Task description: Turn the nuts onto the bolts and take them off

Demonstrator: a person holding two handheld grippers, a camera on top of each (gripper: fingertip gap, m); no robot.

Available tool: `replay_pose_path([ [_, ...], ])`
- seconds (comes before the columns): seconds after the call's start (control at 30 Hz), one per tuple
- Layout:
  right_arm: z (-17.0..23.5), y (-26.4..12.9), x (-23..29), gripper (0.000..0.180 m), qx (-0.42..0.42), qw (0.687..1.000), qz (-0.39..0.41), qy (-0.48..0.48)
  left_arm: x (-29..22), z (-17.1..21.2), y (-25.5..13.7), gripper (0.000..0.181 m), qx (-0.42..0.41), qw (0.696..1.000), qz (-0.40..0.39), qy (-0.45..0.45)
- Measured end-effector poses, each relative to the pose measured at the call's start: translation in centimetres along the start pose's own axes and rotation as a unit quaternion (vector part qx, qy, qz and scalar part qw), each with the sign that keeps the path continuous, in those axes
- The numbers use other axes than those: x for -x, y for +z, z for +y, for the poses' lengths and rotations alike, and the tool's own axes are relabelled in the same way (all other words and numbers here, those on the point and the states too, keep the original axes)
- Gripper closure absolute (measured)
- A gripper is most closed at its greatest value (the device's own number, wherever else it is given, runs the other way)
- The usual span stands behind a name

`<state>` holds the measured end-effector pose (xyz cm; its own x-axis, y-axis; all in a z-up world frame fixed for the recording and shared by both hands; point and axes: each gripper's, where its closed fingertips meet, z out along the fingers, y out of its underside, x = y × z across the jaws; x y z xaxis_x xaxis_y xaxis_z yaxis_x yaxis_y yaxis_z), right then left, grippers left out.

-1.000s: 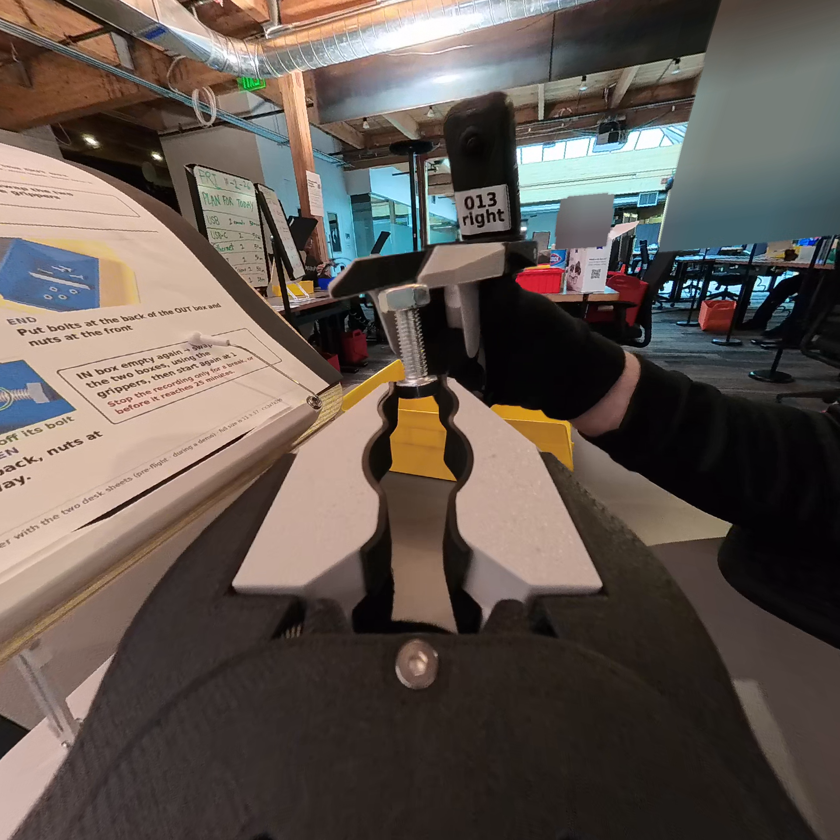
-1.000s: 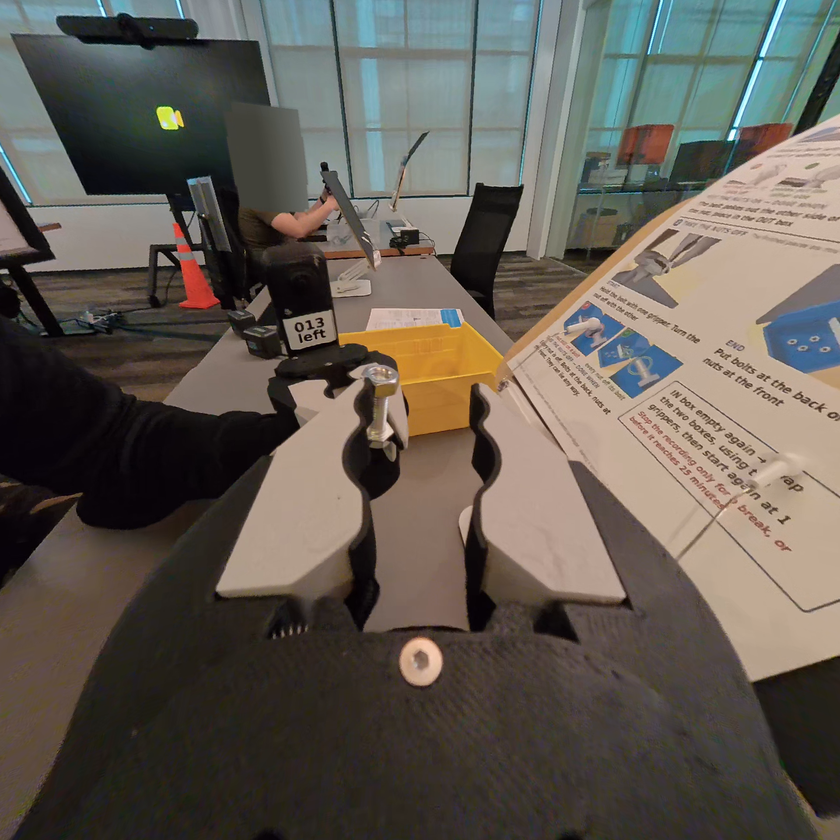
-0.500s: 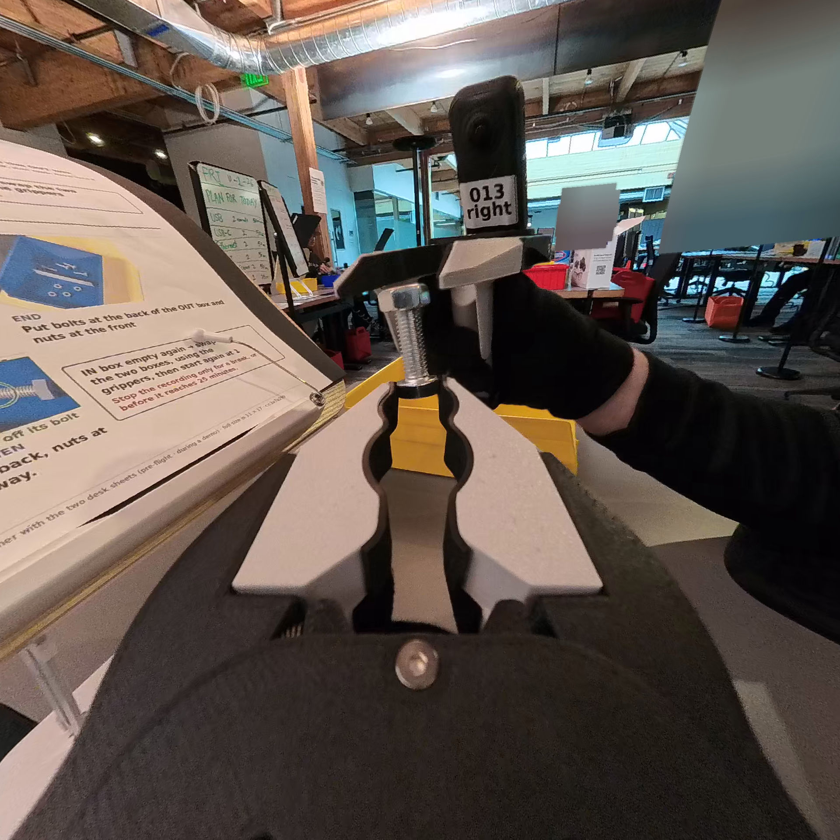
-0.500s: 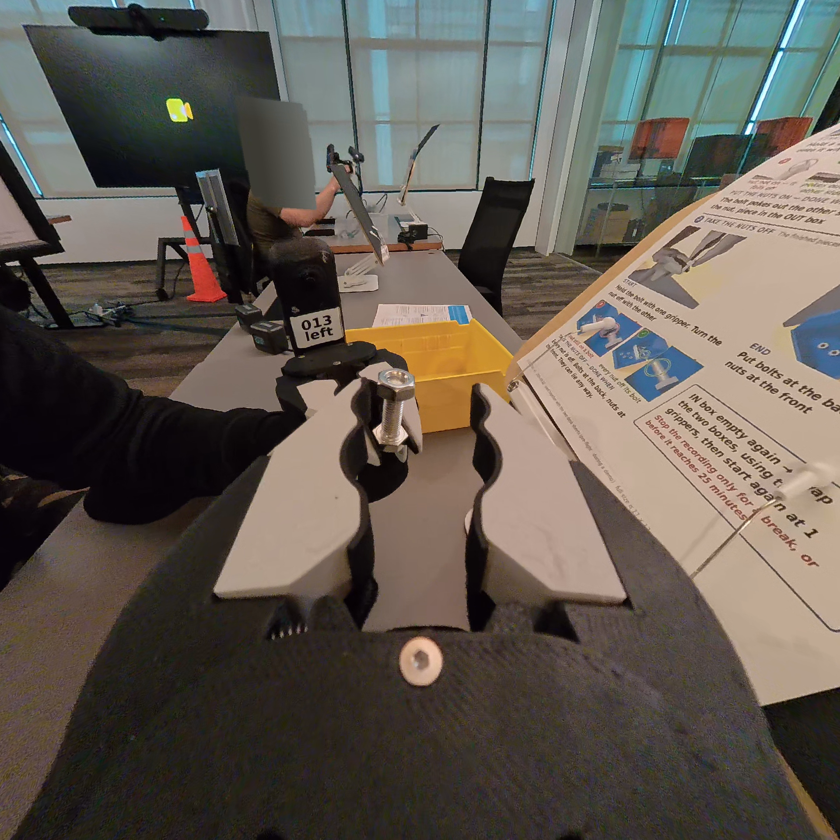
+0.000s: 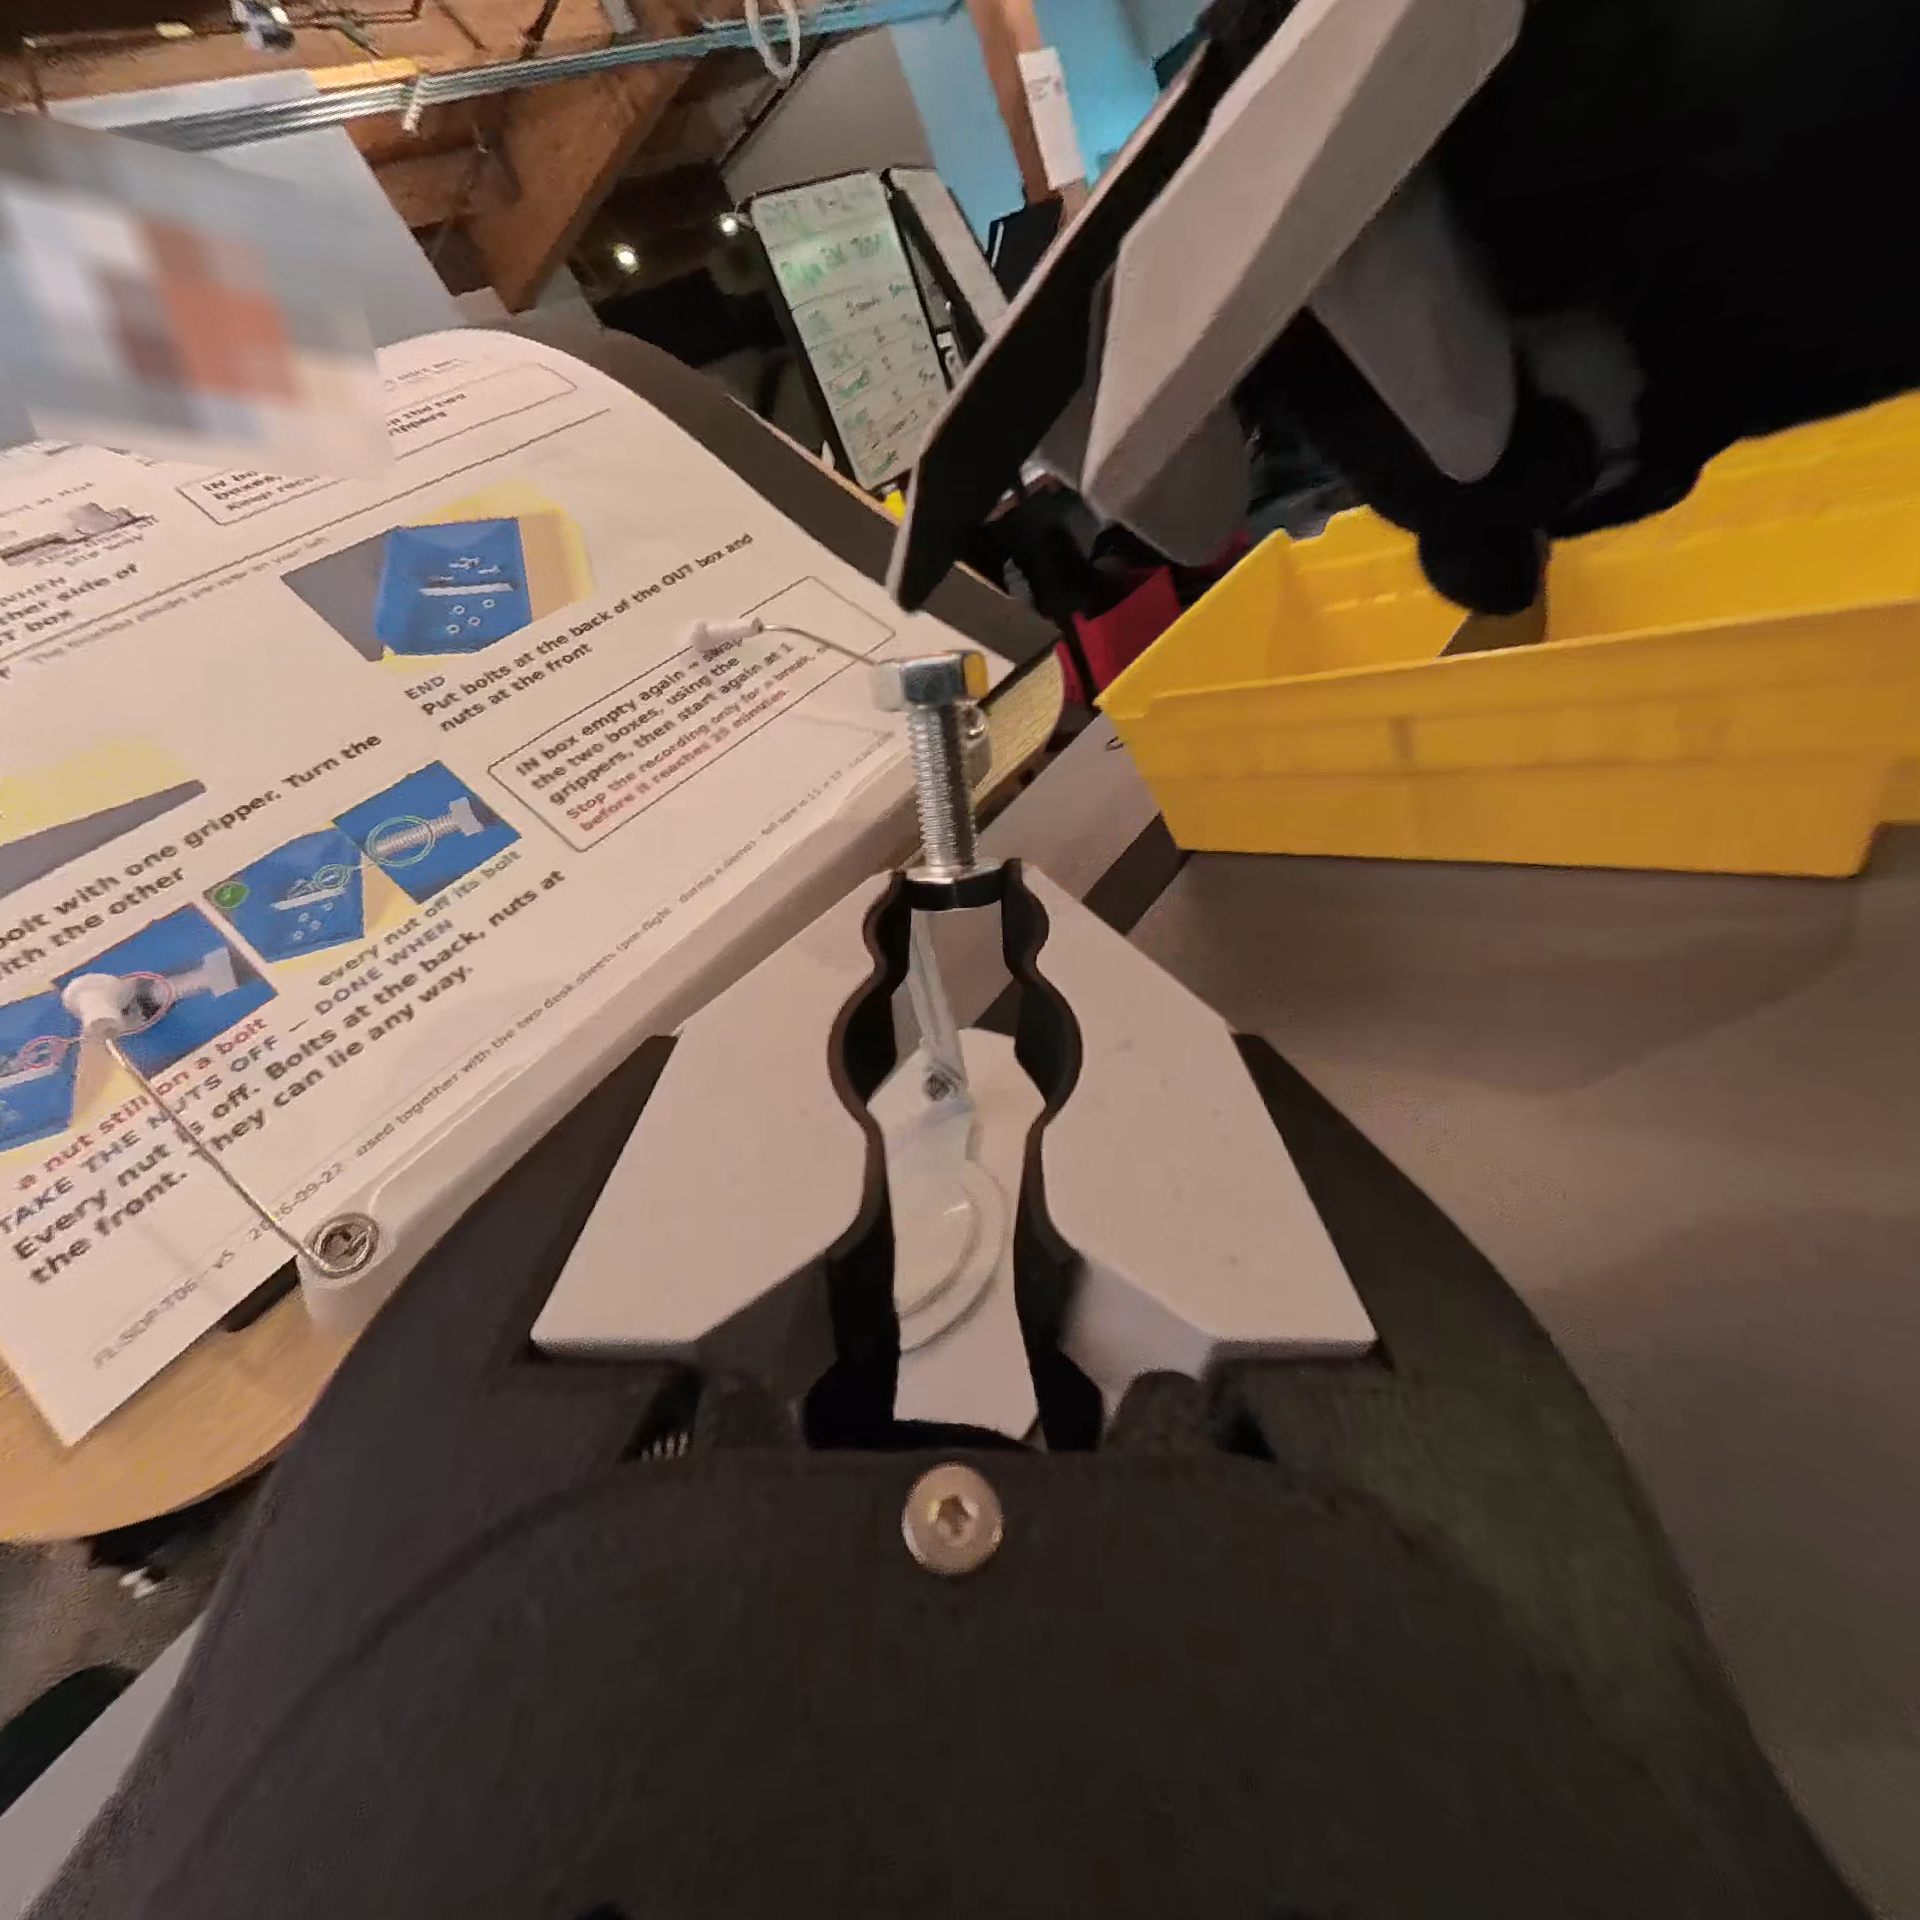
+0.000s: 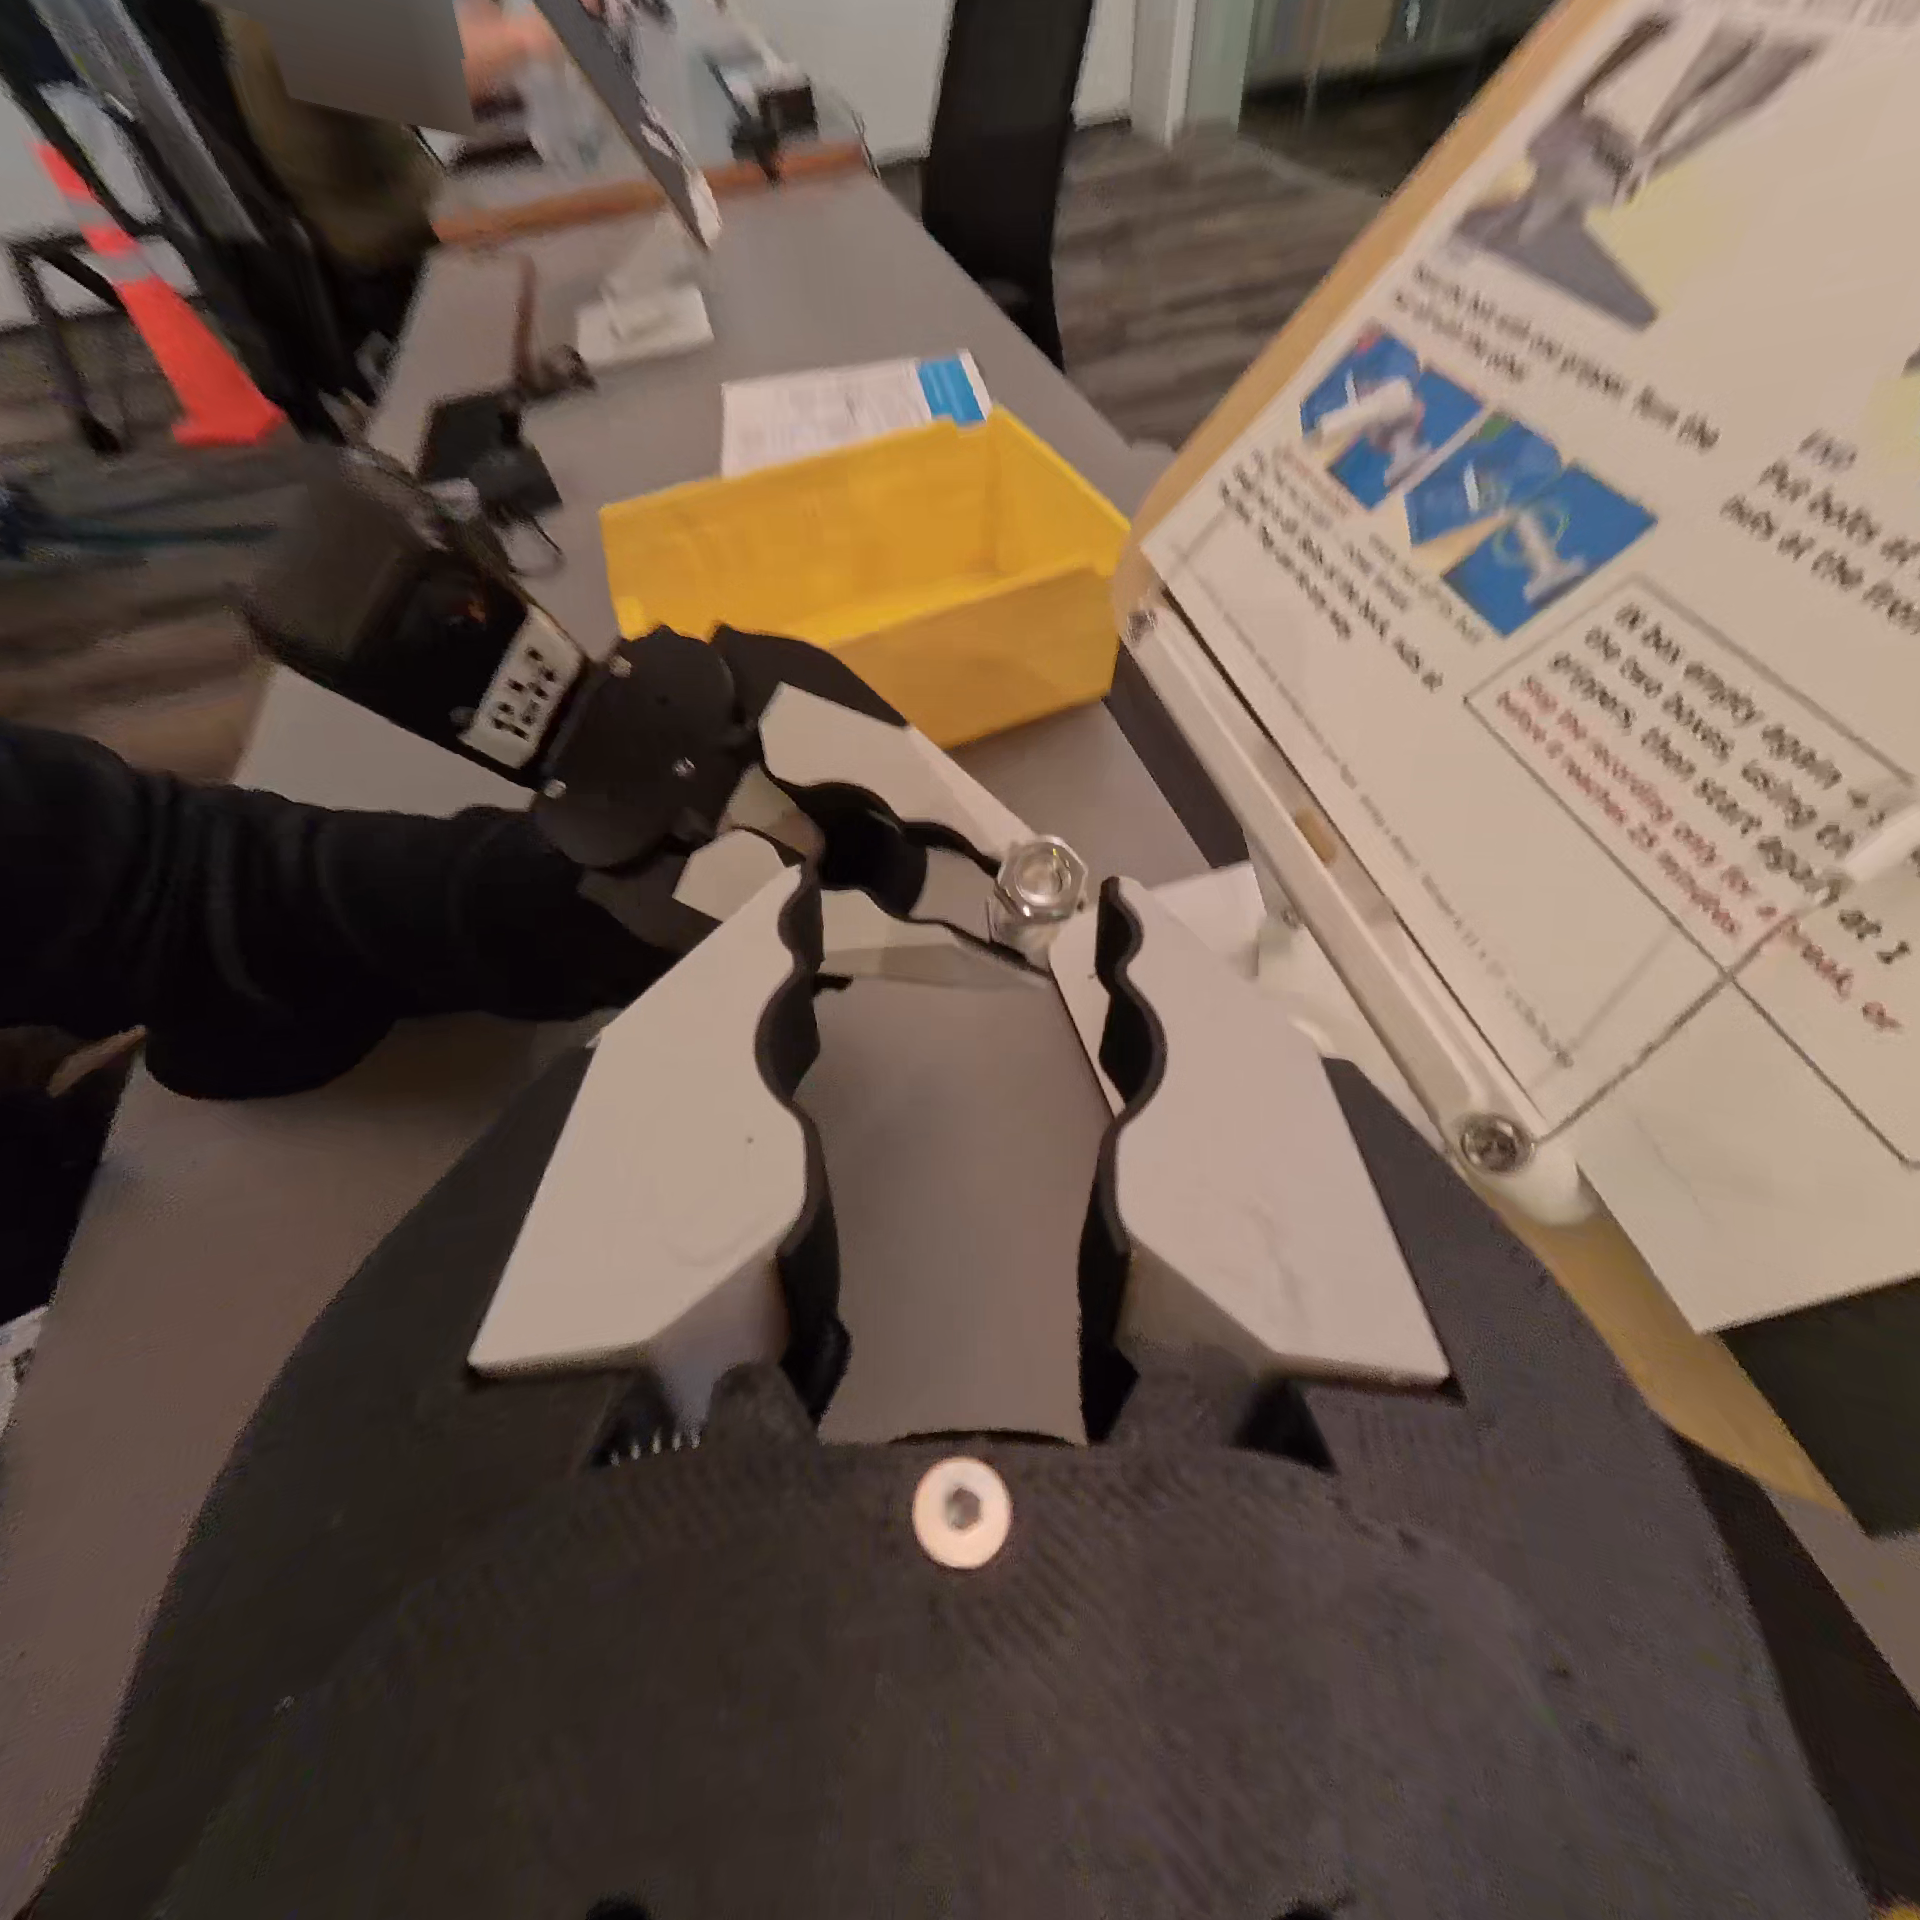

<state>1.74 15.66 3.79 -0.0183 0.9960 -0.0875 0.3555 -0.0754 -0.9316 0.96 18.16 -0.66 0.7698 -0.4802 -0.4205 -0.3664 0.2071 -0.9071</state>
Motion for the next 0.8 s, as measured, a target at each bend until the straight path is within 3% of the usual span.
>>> replay_pose_path([
  [0.1,1.3,0.5,-0.6,0.13,0.039,0.999,0.026,0.023,0.1,0.4,0.1,0.165,0.011,0.999,-0.021,0.029],
  [0.3,2.6,0.4,-2.0,0.137,0.04,0.994,0.055,0.081,0.2,1.0,0.2,0.165,0.023,0.997,-0.034,0.068],
  [0.57,2.8,1.0,-1.7,0.145,0.066,0.994,0.05,0.077,-0.5,0.9,0.3,0.165,0.029,0.995,-0.027,0.091],
  [0.8,3.1,1.3,-1.7,0.164,0.081,0.994,0.051,0.051,-1.1,1.1,0.4,0.165,0.032,0.995,-0.008,0.093],
])
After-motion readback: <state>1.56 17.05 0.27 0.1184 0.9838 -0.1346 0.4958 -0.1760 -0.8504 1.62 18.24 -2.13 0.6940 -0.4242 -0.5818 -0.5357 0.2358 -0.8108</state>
